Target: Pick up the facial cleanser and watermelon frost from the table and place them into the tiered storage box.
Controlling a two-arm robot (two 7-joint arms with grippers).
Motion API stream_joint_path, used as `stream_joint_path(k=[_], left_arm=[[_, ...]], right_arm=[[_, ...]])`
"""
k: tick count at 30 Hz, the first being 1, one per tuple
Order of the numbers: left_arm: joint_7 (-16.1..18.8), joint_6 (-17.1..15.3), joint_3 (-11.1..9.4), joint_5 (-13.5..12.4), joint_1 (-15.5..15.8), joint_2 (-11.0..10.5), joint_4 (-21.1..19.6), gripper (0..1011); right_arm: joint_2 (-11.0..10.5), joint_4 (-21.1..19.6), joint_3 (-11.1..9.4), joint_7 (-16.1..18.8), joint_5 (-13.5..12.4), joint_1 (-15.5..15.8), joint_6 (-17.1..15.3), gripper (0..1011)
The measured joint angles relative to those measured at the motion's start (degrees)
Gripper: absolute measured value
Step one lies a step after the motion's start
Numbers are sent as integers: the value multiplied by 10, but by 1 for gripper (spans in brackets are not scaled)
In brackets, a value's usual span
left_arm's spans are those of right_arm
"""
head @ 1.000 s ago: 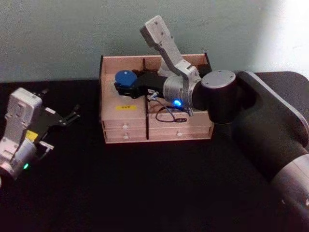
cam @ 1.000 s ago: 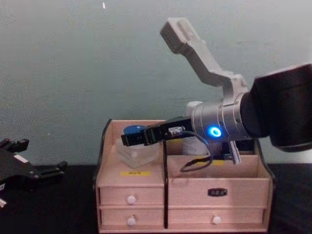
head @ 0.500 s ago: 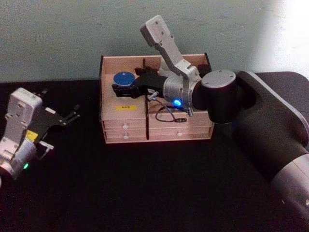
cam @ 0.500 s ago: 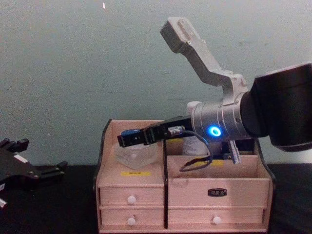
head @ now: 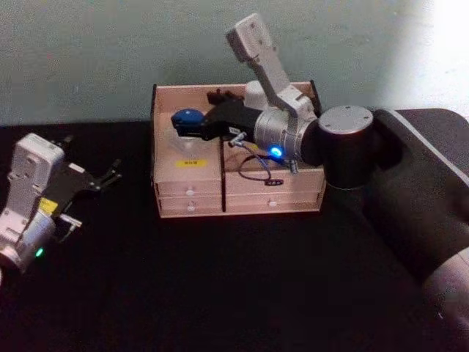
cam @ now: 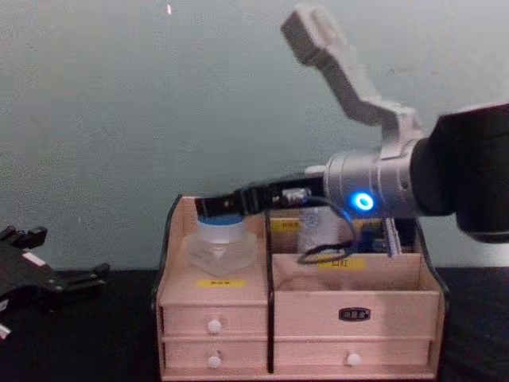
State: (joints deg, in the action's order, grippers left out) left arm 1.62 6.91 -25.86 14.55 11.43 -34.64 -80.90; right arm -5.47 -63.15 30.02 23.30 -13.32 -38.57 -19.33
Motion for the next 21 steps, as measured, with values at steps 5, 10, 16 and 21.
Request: stream_joint_path(k=[5,10,16,21], left_arm=[[0,0,0,0,0,0,0,1001],[0,0,0,0,0,0,0,1001],[0,0,0,0,0,0,0,1001],[0,0,0,0,0,0,0,1001]], right_arm=[[-9,-31,-14,1,-14,15,11,1003],[-24,-74,-30,4,-34,31,24,1003],[-39,-120,-47,-5,-51,50,38,1003],[-55,-154,-67,-30,-63,68,46,1003]])
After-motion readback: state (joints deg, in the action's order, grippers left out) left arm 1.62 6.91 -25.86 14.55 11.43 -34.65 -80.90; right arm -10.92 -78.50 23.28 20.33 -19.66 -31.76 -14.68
